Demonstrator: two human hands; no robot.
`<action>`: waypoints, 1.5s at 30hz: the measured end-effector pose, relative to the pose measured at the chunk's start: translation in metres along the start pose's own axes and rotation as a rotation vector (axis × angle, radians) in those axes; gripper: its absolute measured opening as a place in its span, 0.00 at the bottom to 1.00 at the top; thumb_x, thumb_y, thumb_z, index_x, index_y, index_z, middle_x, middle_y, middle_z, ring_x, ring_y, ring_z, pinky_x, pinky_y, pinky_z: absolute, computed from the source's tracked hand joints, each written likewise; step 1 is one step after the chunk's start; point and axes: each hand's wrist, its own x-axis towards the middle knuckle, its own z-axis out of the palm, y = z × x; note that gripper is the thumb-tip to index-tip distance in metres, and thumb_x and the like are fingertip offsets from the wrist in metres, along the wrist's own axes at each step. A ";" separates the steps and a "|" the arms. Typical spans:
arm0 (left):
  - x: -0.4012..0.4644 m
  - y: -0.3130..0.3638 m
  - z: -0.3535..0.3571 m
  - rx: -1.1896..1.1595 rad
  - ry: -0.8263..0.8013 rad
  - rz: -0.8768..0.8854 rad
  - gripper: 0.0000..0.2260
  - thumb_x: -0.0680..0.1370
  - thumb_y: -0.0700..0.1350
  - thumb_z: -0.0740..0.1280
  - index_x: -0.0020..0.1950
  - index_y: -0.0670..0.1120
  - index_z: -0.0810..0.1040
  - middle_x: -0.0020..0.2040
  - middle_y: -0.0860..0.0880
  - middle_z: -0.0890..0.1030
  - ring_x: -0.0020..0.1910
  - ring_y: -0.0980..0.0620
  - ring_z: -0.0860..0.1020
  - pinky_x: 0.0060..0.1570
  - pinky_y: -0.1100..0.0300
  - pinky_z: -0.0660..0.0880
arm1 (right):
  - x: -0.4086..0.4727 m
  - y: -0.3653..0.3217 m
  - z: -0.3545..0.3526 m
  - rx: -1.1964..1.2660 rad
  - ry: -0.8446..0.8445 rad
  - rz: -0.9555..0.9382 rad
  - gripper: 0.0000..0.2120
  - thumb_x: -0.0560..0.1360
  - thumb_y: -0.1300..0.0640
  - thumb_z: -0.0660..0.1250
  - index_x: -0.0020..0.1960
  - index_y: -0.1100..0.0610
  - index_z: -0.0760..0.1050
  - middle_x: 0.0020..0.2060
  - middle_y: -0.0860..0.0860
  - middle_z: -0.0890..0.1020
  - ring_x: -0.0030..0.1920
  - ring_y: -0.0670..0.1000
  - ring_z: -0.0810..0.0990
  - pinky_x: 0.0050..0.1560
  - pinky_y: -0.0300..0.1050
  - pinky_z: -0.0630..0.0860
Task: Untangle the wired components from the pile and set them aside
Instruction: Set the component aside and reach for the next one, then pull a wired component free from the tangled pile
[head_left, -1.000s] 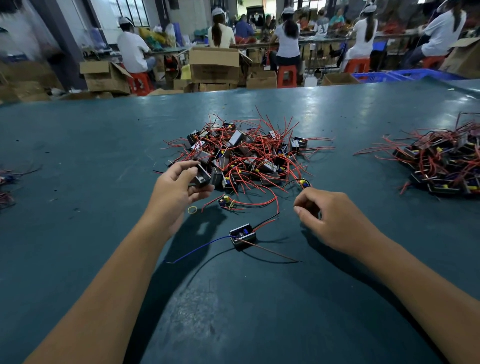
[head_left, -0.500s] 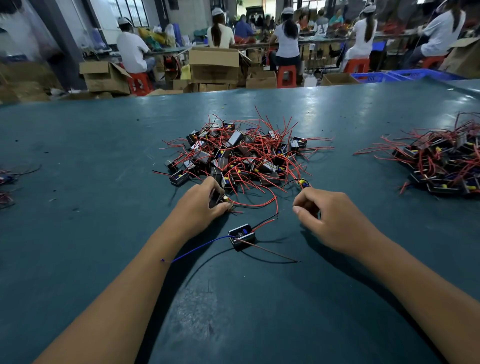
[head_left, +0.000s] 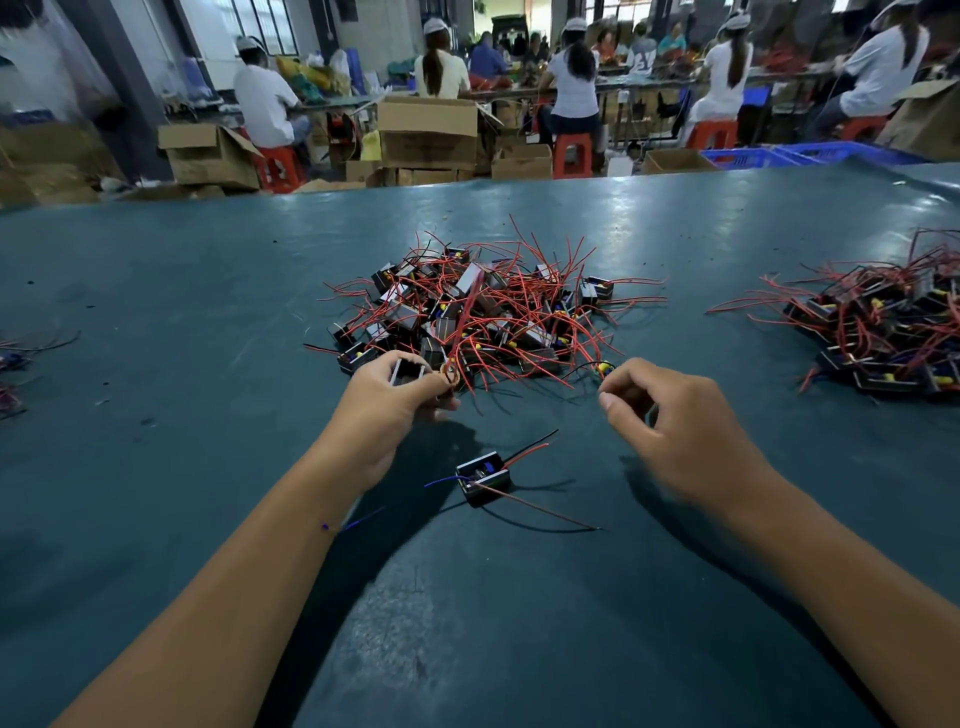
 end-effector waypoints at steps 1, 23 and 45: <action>-0.002 0.002 0.002 -0.073 -0.016 -0.020 0.06 0.77 0.33 0.70 0.50 0.38 0.74 0.43 0.38 0.82 0.38 0.45 0.84 0.34 0.60 0.79 | 0.000 -0.001 -0.002 0.012 0.038 0.001 0.05 0.77 0.60 0.69 0.43 0.52 0.77 0.32 0.44 0.79 0.35 0.47 0.77 0.36 0.38 0.72; -0.054 0.007 0.053 -0.106 -0.357 0.095 0.12 0.70 0.38 0.75 0.48 0.41 0.73 0.41 0.40 0.80 0.40 0.46 0.81 0.39 0.59 0.80 | -0.005 -0.026 0.002 0.368 -0.261 -0.010 0.14 0.71 0.46 0.72 0.56 0.43 0.78 0.45 0.47 0.84 0.42 0.48 0.81 0.43 0.47 0.79; -0.051 0.003 0.051 -0.004 -0.535 0.166 0.19 0.77 0.44 0.67 0.68 0.44 0.75 0.41 0.48 0.79 0.39 0.54 0.77 0.42 0.65 0.74 | -0.006 -0.040 -0.002 0.480 -0.141 0.001 0.11 0.69 0.53 0.76 0.50 0.50 0.80 0.41 0.48 0.84 0.38 0.60 0.81 0.40 0.60 0.79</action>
